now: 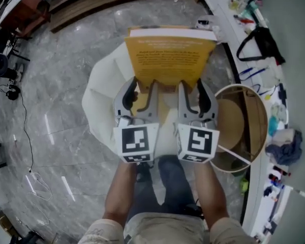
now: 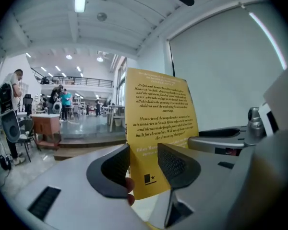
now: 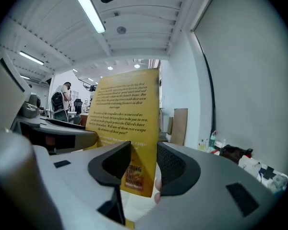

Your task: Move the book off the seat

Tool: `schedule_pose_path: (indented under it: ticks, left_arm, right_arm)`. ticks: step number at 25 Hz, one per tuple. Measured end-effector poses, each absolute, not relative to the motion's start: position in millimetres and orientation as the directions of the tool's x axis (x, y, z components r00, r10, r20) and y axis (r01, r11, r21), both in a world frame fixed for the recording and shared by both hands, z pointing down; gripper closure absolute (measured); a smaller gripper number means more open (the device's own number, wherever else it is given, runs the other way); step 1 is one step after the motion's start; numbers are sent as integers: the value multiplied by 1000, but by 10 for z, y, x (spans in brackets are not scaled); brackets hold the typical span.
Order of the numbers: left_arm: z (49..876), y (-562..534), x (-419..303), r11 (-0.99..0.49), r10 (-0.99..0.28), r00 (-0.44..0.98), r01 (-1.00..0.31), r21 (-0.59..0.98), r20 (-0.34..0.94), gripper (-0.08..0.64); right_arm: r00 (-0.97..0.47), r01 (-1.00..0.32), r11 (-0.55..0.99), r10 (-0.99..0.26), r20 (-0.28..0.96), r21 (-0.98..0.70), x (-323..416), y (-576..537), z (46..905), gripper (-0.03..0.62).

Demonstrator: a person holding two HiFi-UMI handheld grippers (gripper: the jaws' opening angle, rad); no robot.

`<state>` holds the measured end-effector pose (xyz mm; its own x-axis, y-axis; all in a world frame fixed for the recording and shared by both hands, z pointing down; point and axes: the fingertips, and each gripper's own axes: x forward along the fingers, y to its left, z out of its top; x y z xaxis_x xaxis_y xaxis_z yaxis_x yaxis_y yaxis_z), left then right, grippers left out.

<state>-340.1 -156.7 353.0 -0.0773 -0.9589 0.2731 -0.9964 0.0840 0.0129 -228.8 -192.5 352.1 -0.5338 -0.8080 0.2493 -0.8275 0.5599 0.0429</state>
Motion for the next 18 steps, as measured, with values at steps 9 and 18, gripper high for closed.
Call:
schedule_pose_path:
  ticks: [9,18]
  left_arm:
    - [1845,-1349,-3307,212,-965,-222,-974,-84,136,371]
    - [1015,-663,-3265,321,-945,-326,-943,-91,38,379]
  right_arm:
    - [-645,-757,650,-759,90,62,-2241,-1835,1901,419]
    - [-714,-696,711,-701,10,102,-2254,-1274,1030,419]
